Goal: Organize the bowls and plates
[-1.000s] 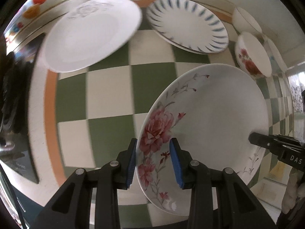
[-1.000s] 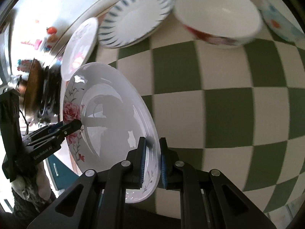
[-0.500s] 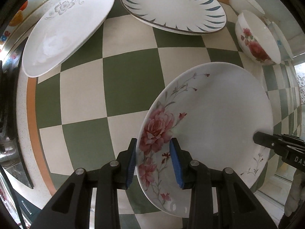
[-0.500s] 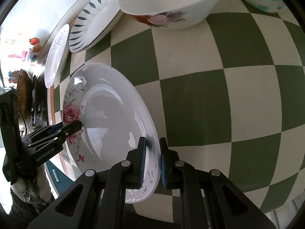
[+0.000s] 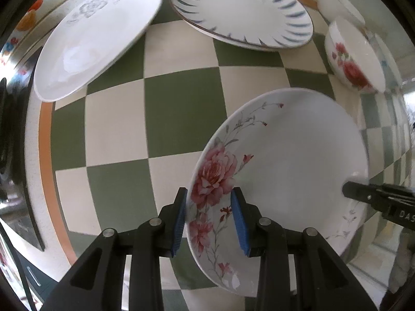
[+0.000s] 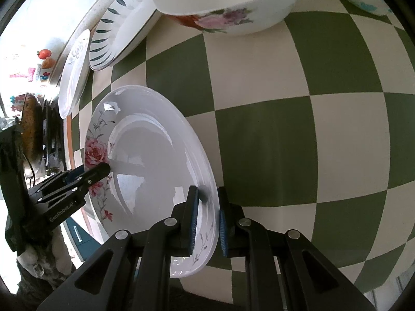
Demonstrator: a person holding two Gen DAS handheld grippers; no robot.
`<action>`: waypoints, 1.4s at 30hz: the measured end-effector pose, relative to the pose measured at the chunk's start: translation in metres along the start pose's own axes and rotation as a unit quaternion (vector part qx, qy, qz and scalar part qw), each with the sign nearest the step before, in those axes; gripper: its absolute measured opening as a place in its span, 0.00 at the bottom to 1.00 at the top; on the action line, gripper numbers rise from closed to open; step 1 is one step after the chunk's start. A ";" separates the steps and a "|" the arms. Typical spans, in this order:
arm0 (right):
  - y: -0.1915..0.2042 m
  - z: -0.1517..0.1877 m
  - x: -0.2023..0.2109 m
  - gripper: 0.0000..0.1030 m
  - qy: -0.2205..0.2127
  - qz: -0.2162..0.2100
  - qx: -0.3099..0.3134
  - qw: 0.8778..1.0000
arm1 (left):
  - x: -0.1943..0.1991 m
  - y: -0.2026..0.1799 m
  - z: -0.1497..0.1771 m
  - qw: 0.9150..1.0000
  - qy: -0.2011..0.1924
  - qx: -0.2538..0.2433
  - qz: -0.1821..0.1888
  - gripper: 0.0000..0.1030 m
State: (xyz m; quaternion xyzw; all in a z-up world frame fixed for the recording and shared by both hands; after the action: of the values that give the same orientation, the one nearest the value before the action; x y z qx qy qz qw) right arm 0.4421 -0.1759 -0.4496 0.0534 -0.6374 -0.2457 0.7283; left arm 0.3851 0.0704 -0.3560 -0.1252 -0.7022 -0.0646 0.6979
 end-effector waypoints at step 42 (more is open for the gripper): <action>0.285 -0.226 -0.069 0.13 -0.052 0.003 0.157 0.986 | 0.002 0.251 -0.103 0.975 -0.084 0.204 0.004 0.25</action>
State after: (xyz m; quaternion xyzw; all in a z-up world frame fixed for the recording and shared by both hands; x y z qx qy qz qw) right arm 0.7364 0.0497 -0.4416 0.1526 -0.7052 -0.1431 0.6774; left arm 0.5511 0.2847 -0.3734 0.0116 -0.7559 0.0935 0.6479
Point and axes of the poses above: each gripper's, at about its wrist camera, not at the fingertips, and x roughly against the way its jaws point, y to its left, z to its underside, the point moved 1 cm from there along -x, roughly the way its jaws point, and after that the axes turned 8 degrees about -x, right-handed, at the moved point
